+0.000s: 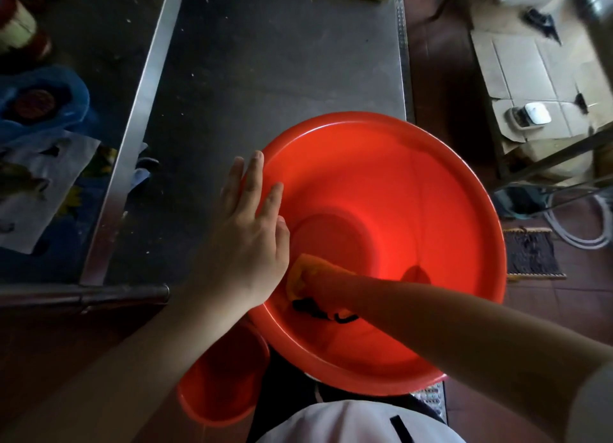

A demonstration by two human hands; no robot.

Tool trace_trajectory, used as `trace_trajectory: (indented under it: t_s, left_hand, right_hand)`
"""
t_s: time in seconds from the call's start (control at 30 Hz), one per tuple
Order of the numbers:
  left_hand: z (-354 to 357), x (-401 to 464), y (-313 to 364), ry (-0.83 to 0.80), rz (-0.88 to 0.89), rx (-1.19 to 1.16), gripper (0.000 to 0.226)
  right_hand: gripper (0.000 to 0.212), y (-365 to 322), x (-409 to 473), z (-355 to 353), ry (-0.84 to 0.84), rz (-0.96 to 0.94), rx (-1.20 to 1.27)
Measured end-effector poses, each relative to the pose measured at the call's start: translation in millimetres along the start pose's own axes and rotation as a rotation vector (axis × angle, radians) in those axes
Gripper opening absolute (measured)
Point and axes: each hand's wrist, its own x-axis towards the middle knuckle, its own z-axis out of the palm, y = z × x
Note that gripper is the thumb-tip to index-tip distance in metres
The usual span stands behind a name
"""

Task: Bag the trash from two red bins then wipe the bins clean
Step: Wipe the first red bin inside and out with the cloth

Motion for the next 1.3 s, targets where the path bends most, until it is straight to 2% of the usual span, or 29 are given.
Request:
trace_trajectory:
  t_s: [0.03, 0.1, 0.17, 0.2, 0.27, 0.33, 0.4, 0.47, 0.53, 0.7, 0.83, 0.93, 1.03, 1.13, 1.23, 1.3]
  left_hand:
    - [0.5, 0.2, -0.6, 0.010, 0.008, 0.000, 0.053]
    - [1.9, -0.2, -1.2, 0.030, 0.024, 0.012, 0.052]
    - [0.8, -1.4, -1.4, 0.054, 0.033, 0.014, 0.049]
    - [-1.1, -2.2, -1.6, 0.071, 0.035, 0.021, 0.047]
    - [-6.9, -5.5, -0.3, 0.107, 0.068, 0.077, 0.043]
    - [-13.3, -12.5, 8.6, 0.144, 0.124, 0.149, 0.041]
    - [-17.0, -24.9, 29.0, 0.194, 0.156, 0.164, 0.039]
    - [-17.3, -42.9, 58.7, 0.251, 0.184, 0.157, 0.037]
    - [-14.2, -65.1, 92.2, 0.294, 0.215, 0.150, 0.034]
    - [10.2, -113.7, 179.3, 0.347, 0.233, 0.126, 0.027]
    - [42.4, -135.8, 227.7, 0.228, 0.188, 0.190, 0.044]
    - [62.5, -137.9, 237.1, 0.157, 0.142, 0.252, 0.045]
    - [69.5, -127.9, 238.2, 0.145, 0.089, 0.316, 0.037]
    - [68.6, -120.9, 238.4, 0.145, 0.094, 0.346, 0.024]
    - [52.4, -106.6, 230.9, 0.225, 0.076, 0.324, 0.015]
    - [33.1, -90.0, 223.6, 0.288, 0.034, 0.266, 0.020]
  right_hand:
    - [0.013, -6.8, 0.7, 4.2, -0.032, 0.010, 0.019]
    - [0.015, -14.4, -0.4, 1.4, 0.025, -0.014, 0.139]
    - [0.014, -24.4, -12.7, -10.7, 0.080, -0.145, 0.099]
    - [0.017, -26.8, -17.5, -16.0, 0.094, -0.216, -0.013]
    - [0.039, -30.3, -22.6, -31.9, 0.145, -0.283, -0.492]
    - [0.047, -35.5, -32.2, -51.8, 0.231, -0.300, -0.894]
    - [0.049, -38.8, -48.2, -69.2, 0.264, -0.368, -1.175]
    - [0.052, -43.0, -71.5, -87.0, 0.393, -0.486, -1.517]
    - [0.056, -47.8, -101.1, -105.2, 0.532, -0.547, -1.651]
    - [0.060, -50.4, -184.8, -144.1, 0.687, -0.658, -1.641]
    - [0.056, -26.5, -238.5, -163.4, 0.712, -0.665, -1.472]
    - [0.056, 1.3, -265.9, -166.5, 0.736, -0.586, -1.223]
    - [0.059, 40.6, -282.6, -163.9, 0.766, -0.559, -1.094]
    - [0.077, 79.1, -285.3, -156.8, 0.784, -0.521, -1.027]
    - [0.085, 107.0, -281.3, -146.6, 0.772, -0.462, -1.024]
    - [0.082, 114.0, -281.4, -142.7, 0.796, -0.441, -1.000]
